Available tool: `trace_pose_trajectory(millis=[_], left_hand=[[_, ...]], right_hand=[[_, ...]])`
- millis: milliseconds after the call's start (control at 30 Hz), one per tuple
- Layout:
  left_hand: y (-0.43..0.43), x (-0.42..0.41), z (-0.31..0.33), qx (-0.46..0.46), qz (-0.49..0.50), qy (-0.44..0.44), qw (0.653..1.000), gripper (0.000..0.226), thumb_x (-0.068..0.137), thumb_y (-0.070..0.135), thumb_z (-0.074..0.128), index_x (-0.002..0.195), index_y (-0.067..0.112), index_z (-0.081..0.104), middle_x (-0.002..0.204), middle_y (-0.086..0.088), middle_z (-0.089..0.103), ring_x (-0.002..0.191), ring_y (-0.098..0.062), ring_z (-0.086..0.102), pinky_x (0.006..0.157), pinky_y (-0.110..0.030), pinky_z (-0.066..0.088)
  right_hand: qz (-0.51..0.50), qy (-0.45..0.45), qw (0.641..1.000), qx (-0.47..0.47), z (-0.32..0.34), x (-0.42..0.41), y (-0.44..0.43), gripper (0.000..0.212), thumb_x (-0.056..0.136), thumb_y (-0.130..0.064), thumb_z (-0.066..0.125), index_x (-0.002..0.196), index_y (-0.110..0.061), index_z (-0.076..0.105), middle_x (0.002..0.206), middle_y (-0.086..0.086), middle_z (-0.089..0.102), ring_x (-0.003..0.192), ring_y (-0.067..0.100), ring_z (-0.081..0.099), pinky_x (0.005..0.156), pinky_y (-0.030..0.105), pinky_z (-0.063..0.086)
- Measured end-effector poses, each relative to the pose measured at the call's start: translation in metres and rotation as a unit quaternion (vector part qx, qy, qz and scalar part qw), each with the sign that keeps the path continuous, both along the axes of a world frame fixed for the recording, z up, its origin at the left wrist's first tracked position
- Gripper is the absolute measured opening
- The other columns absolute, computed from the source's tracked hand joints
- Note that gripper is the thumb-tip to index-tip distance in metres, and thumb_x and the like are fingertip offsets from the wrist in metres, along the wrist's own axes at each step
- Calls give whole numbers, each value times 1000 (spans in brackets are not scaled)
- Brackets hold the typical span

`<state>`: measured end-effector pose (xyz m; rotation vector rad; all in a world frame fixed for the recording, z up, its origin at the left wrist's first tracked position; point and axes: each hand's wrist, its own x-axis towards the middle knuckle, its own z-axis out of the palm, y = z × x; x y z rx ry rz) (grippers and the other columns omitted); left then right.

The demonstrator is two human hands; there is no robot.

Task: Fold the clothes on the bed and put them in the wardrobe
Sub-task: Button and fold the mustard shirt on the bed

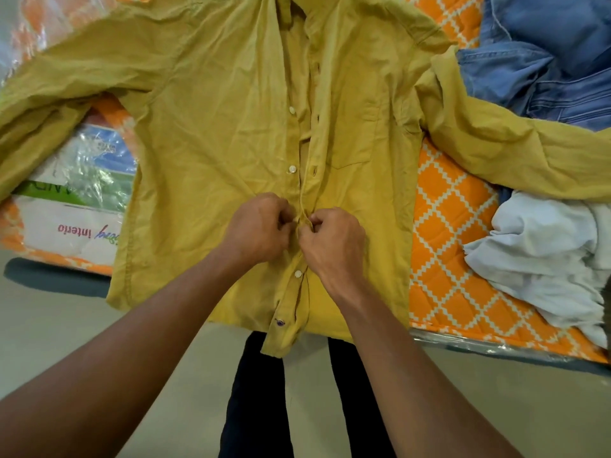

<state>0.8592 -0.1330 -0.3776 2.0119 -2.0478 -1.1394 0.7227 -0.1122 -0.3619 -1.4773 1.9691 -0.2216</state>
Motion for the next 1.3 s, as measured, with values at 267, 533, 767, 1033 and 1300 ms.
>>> trace_pose_trajectory(millis=[267,533,767,1033,1300], left_hand=[[-10,10,1,108,130,105,980,12,82,7,72,76,17,70,71,2,69,67,-14,66,64,-24,54],[-12,8,-7,126,168,130,969,2,85,12,76,84,12,78,78,-1,74,78,-16,71,73,-28,59],[-6,2,-10,95,105,72,987,7,89,14,68,84,15,73,78,2,69,76,-14,66,66,-25,52],[2,-6,-9,51,77,27,995,10,95,13,58,95,12,68,86,-1,66,78,-17,58,67,-28,43],[1,-7,-7,73,94,21,993,7,91,17,68,84,19,66,82,1,66,80,-18,64,73,-31,53]], right_hand=[[-106,-39,992,-49,-7,38,24,33,90,-19,71,60,-13,59,56,-3,55,56,18,52,57,40,47],[-305,-119,945,-27,-21,42,25,32,87,-21,79,58,-23,64,54,1,66,55,26,65,57,41,55],[-294,-124,946,-51,-26,44,23,21,82,-14,79,63,-12,71,53,-2,65,54,26,63,55,42,52],[-285,-123,948,-63,-23,36,23,19,80,-14,79,63,-18,71,52,-10,64,52,11,63,54,31,53],[-196,-91,971,-100,-24,28,21,13,74,-9,74,63,-13,71,54,-5,63,56,15,61,51,25,46]])
